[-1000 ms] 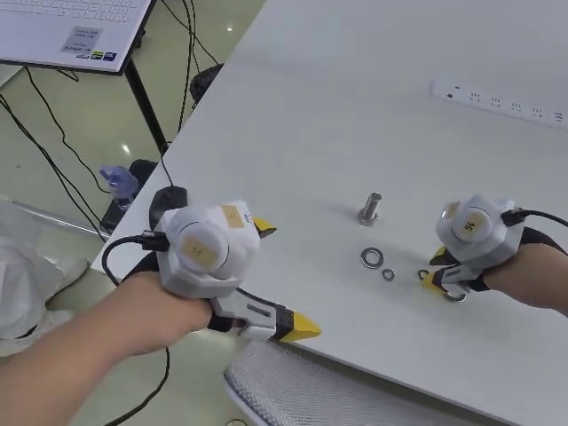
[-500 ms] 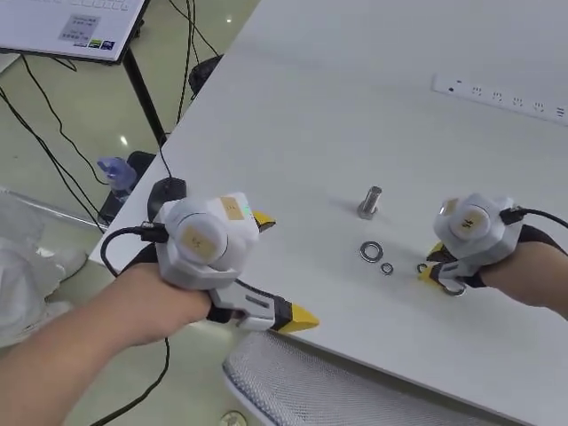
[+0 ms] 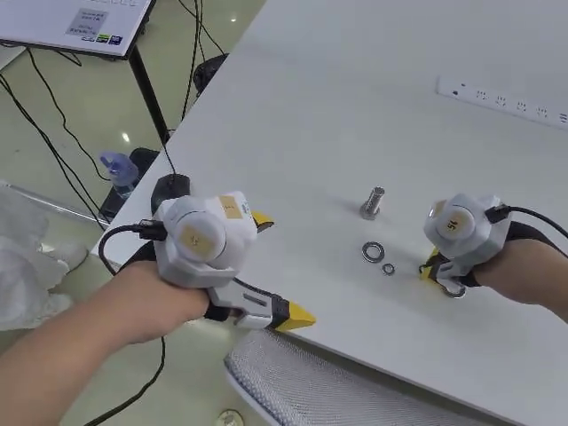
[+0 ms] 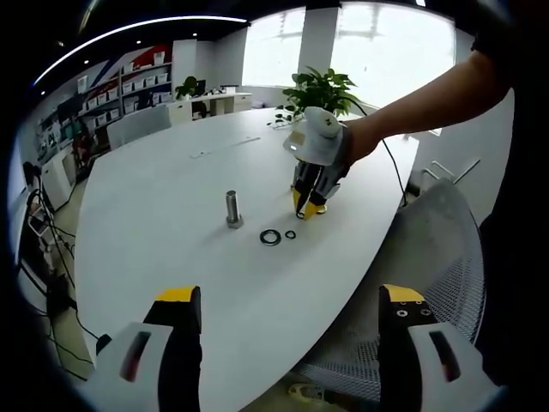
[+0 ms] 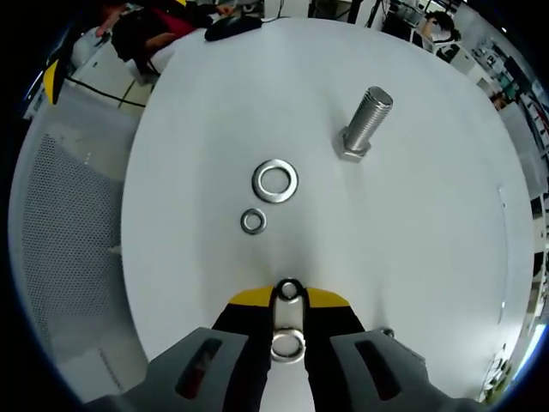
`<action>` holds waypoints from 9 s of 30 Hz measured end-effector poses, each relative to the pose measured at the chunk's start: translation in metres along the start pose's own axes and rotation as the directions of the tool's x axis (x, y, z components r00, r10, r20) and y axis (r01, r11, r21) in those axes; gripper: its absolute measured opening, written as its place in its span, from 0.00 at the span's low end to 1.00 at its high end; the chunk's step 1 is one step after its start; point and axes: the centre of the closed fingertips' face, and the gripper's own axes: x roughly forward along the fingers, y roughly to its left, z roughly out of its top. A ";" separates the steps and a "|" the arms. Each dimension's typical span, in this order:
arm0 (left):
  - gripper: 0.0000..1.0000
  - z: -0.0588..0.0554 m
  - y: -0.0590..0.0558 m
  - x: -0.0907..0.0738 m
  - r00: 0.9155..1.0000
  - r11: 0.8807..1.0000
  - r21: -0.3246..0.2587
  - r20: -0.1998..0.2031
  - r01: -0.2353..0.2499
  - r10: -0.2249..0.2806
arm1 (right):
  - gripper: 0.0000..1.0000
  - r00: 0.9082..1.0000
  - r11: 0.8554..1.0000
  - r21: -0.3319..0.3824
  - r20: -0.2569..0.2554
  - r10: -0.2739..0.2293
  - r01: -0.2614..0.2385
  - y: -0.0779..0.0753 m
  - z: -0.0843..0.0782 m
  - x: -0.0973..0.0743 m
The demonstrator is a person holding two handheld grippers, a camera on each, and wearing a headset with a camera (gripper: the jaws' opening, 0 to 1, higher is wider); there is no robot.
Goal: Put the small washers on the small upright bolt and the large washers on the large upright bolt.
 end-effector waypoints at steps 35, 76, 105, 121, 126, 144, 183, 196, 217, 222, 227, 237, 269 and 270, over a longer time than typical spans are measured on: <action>0.87 0.017 0.000 0.014 1.000 1.000 0.022 0.018 0.005 -0.005 | 0.13 0.998 0.988 0.153 0.059 -0.016 0.007 -0.006 -0.038 -0.041; 0.98 0.017 0.005 0.030 1.000 0.999 0.038 -0.029 0.003 -0.002 | 0.13 0.994 0.983 0.167 0.074 -0.087 0.073 -0.074 -0.055 -0.088; 0.95 0.010 0.010 0.032 0.999 0.999 0.033 -0.038 0.012 -0.010 | 0.13 0.999 0.992 0.125 0.034 -0.037 0.032 -0.078 -0.038 -0.070; 0.93 0.005 0.009 0.033 0.999 1.000 0.027 -0.050 0.015 -0.013 | 0.13 0.999 0.992 0.119 0.016 -0.040 0.038 -0.078 -0.041 -0.061; 0.93 0.004 0.009 0.033 0.998 1.000 0.023 -0.054 0.016 -0.015 | 0.13 0.999 0.993 0.113 0.011 -0.039 0.038 -0.079 -0.044 -0.055; 0.91 -0.003 0.009 0.031 0.997 1.000 0.008 -0.068 0.020 -0.020 | 0.13 0.999 0.993 0.113 -0.009 -0.032 0.032 -0.079 -0.048 -0.037; 0.88 -0.006 0.012 0.030 0.997 1.000 -0.003 -0.079 0.028 -0.028 | 0.14 0.999 0.996 0.087 -0.044 -0.021 0.025 -0.078 -0.053 -0.024; 0.89 -0.004 0.011 0.026 0.997 1.000 -0.001 -0.069 0.028 -0.028 | 0.26 1.000 0.994 0.110 -0.009 -0.007 0.008 -0.078 -0.050 -0.027; 0.90 0.012 0.005 0.018 0.999 1.000 0.026 -0.031 0.012 -0.011 | 0.35 0.997 0.994 0.108 0.078 -0.012 0.003 -0.074 -0.027 -0.073; 0.89 0.012 0.002 0.017 0.999 0.999 0.036 -0.032 0.013 -0.012 | 0.38 0.996 0.998 0.055 0.084 -0.014 0.009 -0.070 -0.018 -0.080; 0.89 0.013 -0.002 0.016 0.999 0.999 0.035 -0.030 0.013 -0.012 | 0.40 0.995 0.999 0.042 0.097 -0.010 0.006 -0.065 -0.009 -0.082; 0.89 0.011 -0.003 0.015 0.999 0.999 0.042 -0.041 0.013 -0.012 | 0.40 0.994 1.000 -0.010 0.113 0.007 -0.006 -0.051 0.009 -0.083; 0.89 0.016 -0.001 0.016 1.000 0.999 0.053 -0.019 0.008 -0.007 | 0.40 0.977 0.987 -0.117 0.168 0.133 -0.114 0.030 0.049 -0.049; 0.89 0.016 -0.001 0.017 1.000 0.999 0.051 -0.016 0.008 -0.007 | 0.40 0.979 0.987 -0.125 0.164 0.125 -0.105 0.030 0.049 -0.047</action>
